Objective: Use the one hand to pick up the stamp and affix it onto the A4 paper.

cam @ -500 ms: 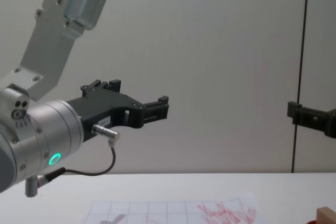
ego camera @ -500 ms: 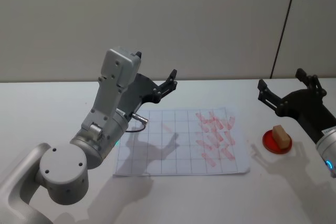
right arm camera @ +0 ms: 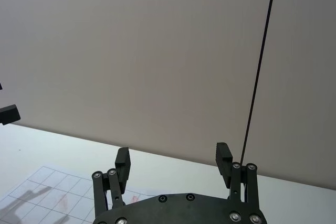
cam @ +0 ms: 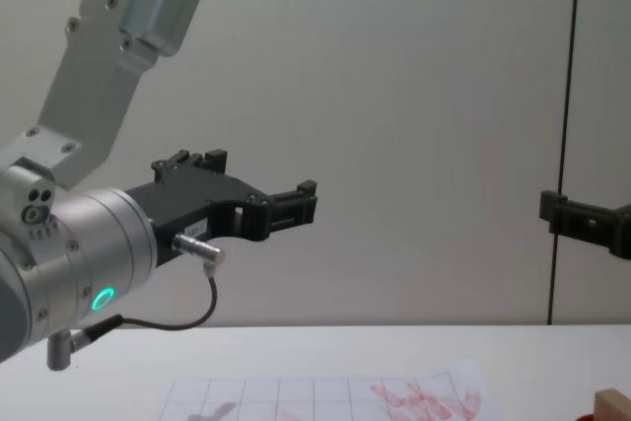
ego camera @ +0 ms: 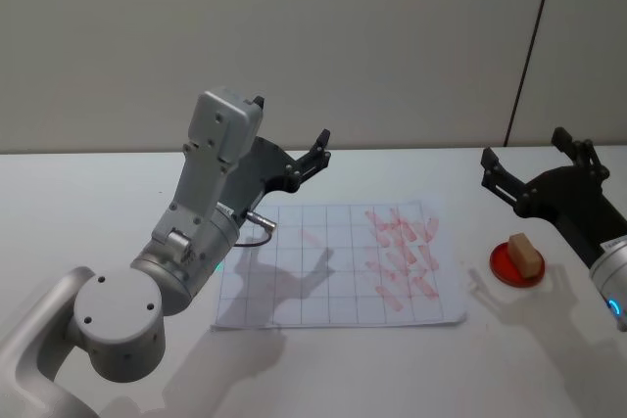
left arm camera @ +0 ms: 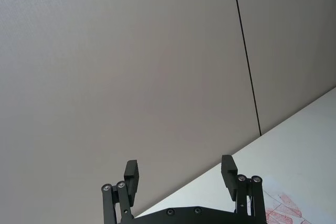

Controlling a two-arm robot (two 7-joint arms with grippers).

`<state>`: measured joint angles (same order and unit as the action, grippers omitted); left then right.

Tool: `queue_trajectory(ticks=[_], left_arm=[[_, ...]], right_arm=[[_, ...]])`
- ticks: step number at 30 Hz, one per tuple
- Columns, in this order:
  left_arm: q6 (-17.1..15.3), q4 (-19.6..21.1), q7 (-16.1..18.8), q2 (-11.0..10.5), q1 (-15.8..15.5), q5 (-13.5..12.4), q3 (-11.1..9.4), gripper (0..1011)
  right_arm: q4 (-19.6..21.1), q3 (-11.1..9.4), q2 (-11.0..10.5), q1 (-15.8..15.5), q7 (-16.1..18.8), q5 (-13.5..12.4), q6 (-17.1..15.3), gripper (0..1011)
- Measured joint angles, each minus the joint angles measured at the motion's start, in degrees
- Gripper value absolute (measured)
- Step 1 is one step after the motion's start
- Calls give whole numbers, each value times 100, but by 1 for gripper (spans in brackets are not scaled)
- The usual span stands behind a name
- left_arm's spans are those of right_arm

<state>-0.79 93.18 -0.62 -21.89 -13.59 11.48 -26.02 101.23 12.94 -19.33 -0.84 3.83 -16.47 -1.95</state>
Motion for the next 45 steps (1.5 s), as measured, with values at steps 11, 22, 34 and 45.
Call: queue_trajectory(ticks=[11, 22, 34, 45], left_arm=[[0, 0, 0, 0, 0, 0, 0, 1001], [0, 0, 0, 0, 0, 0, 0, 1001], [0, 0, 0, 0, 0, 0, 0, 1001], [0, 0, 0, 0, 0, 0, 0, 1001]], right_arm=[[0, 0, 0, 0, 0, 0, 0, 1001], [95, 44, 83, -29, -218, 87, -191, 1001], [283, 100, 220, -115, -807, 233, -976, 1001], [163, 51, 258, -105, -1017, 270, -1562, 1001]])
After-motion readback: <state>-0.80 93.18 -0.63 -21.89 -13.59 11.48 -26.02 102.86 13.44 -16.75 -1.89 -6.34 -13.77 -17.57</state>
